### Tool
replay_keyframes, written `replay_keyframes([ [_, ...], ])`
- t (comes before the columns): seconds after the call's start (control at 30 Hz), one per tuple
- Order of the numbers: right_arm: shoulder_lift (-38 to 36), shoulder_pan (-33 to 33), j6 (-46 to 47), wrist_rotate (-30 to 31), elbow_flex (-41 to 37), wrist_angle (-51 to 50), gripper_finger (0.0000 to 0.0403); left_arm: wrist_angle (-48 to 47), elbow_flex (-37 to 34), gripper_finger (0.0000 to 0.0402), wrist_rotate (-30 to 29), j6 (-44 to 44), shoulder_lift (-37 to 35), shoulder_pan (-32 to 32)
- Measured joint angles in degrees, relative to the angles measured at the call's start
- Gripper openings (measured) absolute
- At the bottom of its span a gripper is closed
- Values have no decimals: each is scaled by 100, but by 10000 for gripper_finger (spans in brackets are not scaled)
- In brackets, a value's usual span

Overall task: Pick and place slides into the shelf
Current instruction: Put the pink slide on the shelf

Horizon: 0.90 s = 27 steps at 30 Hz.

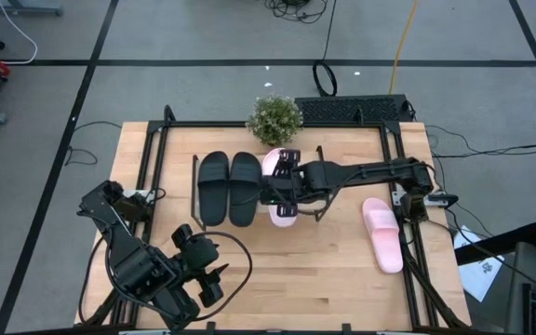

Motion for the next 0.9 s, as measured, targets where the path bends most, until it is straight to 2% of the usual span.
replay_keyframes([
  [0.27, -460, 219, 397, -1, 0, -281, 270, 0, 0, 243, -2, 73, 0, 2],
  [0.4, -816, 547, 746, -65, 0, -1038, 270, 2, 0, 243, 0, 96, 0, 0],
  [0.57, -1278, 1003, 2064, -969, 0, -2194, 270, 0, 0, 243, -2, 95, 0, -55],
  [0.63, -1462, 1198, 2486, -1439, -126, -2167, 270, 2, 0, 243, -2, 99, 0, -66],
  [0.77, -1933, 1741, 3128, -2106, -829, -2175, 270, 2, 0, 243, -4, 127, 2, -66],
  [0.9, -2466, 2291, 3965, -2678, -2130, -2171, 270, 0, 0, 243, -6, 235, 2, -64],
])
